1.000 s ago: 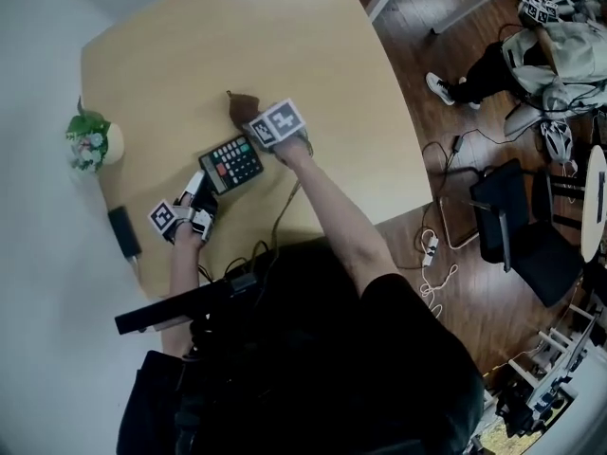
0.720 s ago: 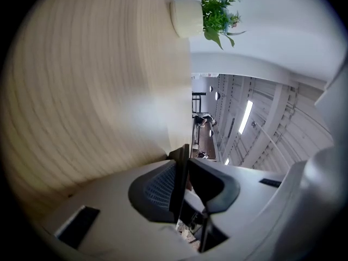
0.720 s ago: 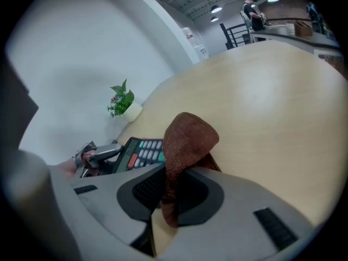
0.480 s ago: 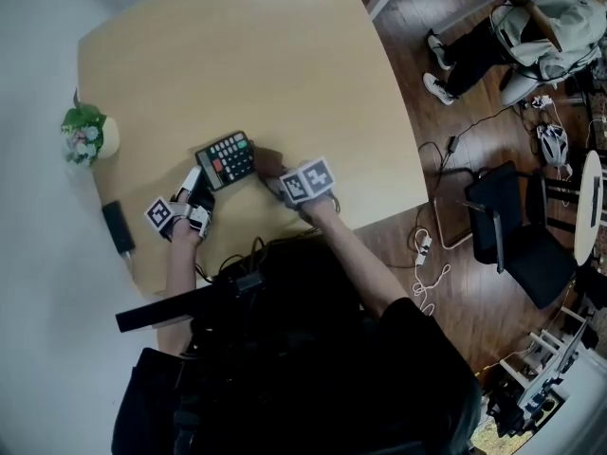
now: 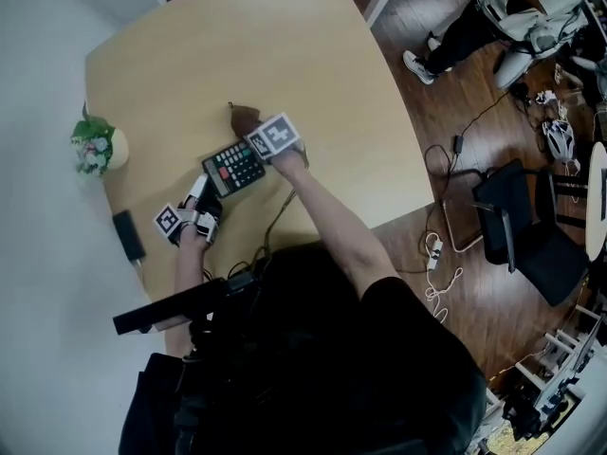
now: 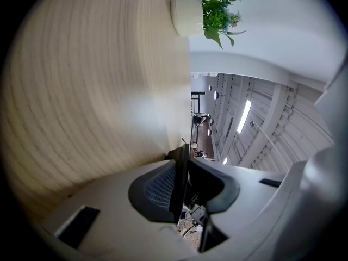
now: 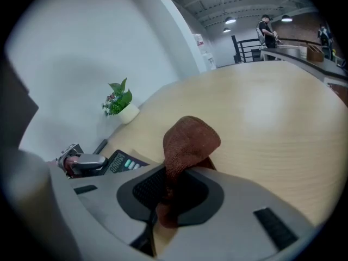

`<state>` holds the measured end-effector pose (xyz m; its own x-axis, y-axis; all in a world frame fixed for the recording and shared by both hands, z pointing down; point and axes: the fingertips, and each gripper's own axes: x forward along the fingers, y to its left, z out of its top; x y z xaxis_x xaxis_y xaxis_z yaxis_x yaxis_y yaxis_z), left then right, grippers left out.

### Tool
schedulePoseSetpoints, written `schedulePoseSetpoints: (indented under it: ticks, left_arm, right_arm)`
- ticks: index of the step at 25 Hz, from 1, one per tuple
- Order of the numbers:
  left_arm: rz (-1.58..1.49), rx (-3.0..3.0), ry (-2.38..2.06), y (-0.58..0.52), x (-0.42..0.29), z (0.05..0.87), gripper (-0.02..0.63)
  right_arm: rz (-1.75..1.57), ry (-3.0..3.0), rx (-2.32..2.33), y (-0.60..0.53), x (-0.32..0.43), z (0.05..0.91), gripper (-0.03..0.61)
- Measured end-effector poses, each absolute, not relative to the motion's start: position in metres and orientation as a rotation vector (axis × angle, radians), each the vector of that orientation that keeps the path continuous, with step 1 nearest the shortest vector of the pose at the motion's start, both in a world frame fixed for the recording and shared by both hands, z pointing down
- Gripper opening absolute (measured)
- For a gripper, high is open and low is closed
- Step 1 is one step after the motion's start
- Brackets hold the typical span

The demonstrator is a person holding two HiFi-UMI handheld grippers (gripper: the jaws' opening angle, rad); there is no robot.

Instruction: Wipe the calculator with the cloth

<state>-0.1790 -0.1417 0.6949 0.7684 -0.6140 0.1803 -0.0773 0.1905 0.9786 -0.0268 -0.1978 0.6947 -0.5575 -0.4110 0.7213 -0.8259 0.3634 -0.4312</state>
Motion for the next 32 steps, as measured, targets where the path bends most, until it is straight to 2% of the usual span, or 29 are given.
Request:
schedulePoseSetpoints:
  ticks: [10, 13, 16, 18, 20, 22, 24, 32]
  left_arm:
    - [-0.42, 1.362, -0.621, -0.142, -0.179, 0.693, 0.101]
    - [-0.444, 1.41, -0.612, -0.146, -0.192, 0.687, 0.064]
    - [-0.608, 1.624, -0.554, -0.154, -0.218, 0.642, 0.026]
    - [-0.612, 1.958, -0.536, -0.155, -0.227, 0.598, 0.021]
    - [-0.329, 2.387, -0.581, -0.149, -0.223, 0.577, 0.012]
    - [0.108, 2.72, -0.554, -0.139, -0.21, 0.586, 0.009]
    - [0.41, 2.897, -0.499, -0.136, -0.202, 0.598, 0.011]
    - [0.992, 3.243, -0.538, -0.132, -0.188, 0.616, 0.108]
  right_arm:
    - [1.339, -2.059, 0.974, -0.05, -0.024, 0.694, 0.049]
    - [1.4, -2.041, 0.998, -0.01, -0.016, 0.691, 0.049]
    - [1.421, -2.038, 1.104, 0.004, 0.003, 0.68, 0.049]
    - [1.419, -2.034, 1.171, 0.005, 0.016, 0.672, 0.049]
    - [1.413, -2.034, 1.215, 0.004, 0.025, 0.663, 0.049]
    - [1.412, -2.037, 1.244, 0.003, 0.03, 0.655, 0.049]
    - [1.411, -2.037, 1.276, 0.004, 0.034, 0.649, 0.049]
    - [1.478, -1.985, 1.434, 0.03, 0.047, 0.637, 0.049]
